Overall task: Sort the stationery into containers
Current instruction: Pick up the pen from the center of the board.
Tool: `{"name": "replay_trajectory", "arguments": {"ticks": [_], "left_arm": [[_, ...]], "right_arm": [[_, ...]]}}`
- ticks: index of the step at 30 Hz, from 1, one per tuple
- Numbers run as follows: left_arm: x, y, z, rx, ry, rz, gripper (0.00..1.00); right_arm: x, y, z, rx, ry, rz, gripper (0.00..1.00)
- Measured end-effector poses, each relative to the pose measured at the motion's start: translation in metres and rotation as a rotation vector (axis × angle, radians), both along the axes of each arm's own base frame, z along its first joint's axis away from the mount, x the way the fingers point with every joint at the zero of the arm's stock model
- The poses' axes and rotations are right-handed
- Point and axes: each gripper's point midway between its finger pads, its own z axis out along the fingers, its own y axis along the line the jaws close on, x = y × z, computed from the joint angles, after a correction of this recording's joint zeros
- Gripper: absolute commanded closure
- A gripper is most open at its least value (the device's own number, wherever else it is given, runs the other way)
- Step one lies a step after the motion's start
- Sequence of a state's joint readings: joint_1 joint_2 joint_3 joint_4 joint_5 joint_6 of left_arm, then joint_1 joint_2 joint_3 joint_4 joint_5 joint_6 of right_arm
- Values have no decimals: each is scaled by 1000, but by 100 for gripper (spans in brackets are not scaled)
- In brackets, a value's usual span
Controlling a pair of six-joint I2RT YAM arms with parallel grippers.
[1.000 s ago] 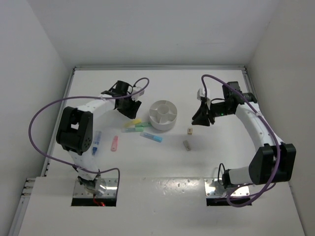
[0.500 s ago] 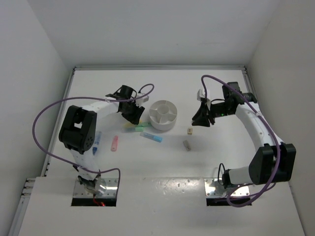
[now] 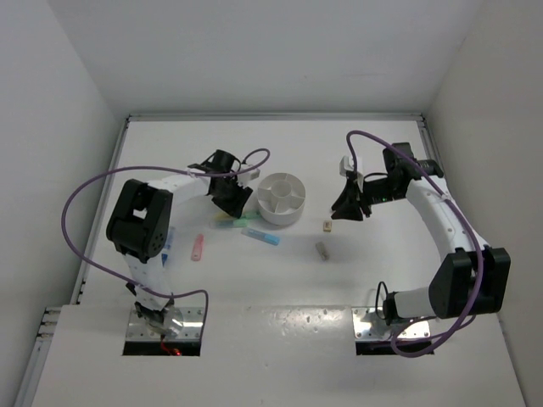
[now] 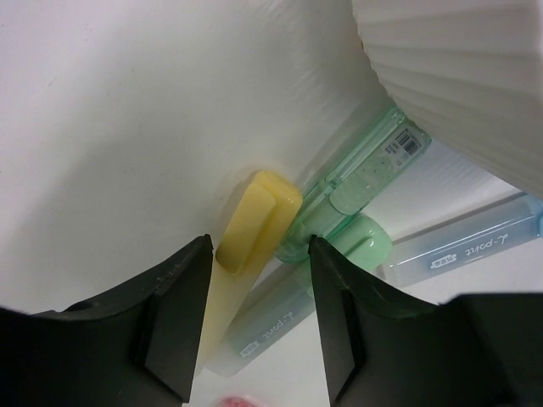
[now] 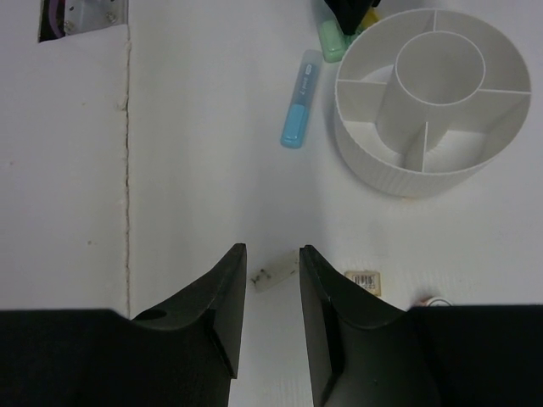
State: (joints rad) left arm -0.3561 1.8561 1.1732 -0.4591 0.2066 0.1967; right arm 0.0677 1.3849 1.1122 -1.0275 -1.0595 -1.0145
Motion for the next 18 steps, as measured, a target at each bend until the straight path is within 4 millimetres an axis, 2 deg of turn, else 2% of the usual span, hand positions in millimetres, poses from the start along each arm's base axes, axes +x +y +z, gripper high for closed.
{"name": "replay_trajectory", "arguments": {"ticks": [4,11,13,18], "left_arm": [[3,3,1,-11,-1,15,45],[11,21,5,-21,-9,69,42],[11,23,5,-28,-6,75,38],[10,19,7,-62,6,70,38]], "right_arm": [[-1,0,0,-1,-1,4,67],[-1,-1,-1,3,8,1,67],[-1,-1,0,5,10,1,67],[-1,-1,2,11,4,5,67]]}}
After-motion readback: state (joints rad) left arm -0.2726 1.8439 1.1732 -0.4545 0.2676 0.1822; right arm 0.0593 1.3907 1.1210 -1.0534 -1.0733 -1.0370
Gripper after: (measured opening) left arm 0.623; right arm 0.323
